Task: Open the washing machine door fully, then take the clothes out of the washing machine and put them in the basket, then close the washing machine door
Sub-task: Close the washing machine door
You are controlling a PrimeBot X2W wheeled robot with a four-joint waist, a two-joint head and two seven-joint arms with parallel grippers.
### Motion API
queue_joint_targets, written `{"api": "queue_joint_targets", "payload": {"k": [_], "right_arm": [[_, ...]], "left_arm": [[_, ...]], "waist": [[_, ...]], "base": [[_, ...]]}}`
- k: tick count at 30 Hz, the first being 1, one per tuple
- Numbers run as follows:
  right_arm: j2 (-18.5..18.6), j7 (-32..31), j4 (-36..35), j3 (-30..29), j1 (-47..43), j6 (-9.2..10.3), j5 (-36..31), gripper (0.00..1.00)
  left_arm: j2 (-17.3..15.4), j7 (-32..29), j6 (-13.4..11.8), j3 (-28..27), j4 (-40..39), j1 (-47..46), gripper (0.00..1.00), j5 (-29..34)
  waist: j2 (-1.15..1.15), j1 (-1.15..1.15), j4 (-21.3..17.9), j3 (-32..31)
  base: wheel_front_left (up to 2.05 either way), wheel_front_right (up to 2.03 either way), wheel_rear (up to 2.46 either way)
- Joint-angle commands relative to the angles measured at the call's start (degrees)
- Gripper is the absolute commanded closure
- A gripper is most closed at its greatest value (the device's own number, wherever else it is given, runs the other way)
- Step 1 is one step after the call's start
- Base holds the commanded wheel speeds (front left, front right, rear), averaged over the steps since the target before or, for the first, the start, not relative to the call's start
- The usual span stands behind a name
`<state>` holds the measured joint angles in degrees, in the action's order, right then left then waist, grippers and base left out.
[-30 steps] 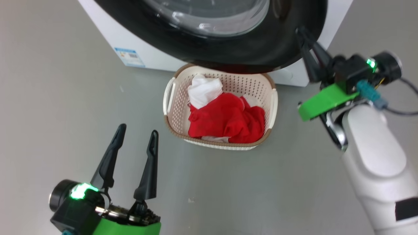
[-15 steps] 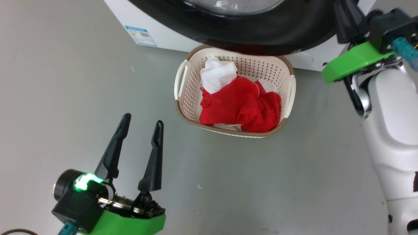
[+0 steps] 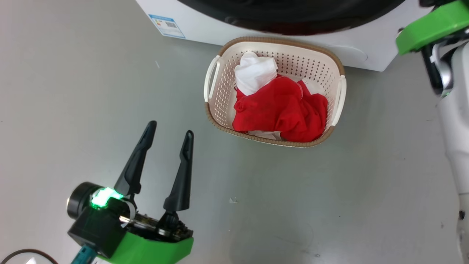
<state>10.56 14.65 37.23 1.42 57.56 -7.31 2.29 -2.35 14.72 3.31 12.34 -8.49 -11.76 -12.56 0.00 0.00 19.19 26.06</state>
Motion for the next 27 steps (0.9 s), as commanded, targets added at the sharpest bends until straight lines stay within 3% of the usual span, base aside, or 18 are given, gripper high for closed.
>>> {"api": "queue_joint_targets", "payload": {"k": [1, 12, 27], "right_arm": [[-0.4, 0.3, -0.8, 0.4, 1.5, -0.18, -0.6, 1.00], [0.8, 0.3, 3.5, 1.0, 5.7, -0.18, -2.0, 1.00], [-1.0, 0.3, 2.3, 0.4, 2.3, -0.18, -1.1, 1.00]], "left_arm": [[-0.5, 0.3, -0.2, -1.5, -1.2, -0.7, 0.00, 0.3], [-0.5, 0.3, -0.7, 0.3, -0.3, -1.7, 0.00, 0.8], [-0.5, 0.3, -1.0, 0.2, 0.3, -1.3, 0.00, 0.2]], "waist": [[0.00, 0.00, 0.3, 0.4], [0.00, 0.00, 0.8, 0.8], [0.00, 0.00, -0.8, -1.6]], "base": [[0.00, 0.00, 0.00], [0.00, 0.00, 0.00], [0.00, 0.00, 0.00]]}}
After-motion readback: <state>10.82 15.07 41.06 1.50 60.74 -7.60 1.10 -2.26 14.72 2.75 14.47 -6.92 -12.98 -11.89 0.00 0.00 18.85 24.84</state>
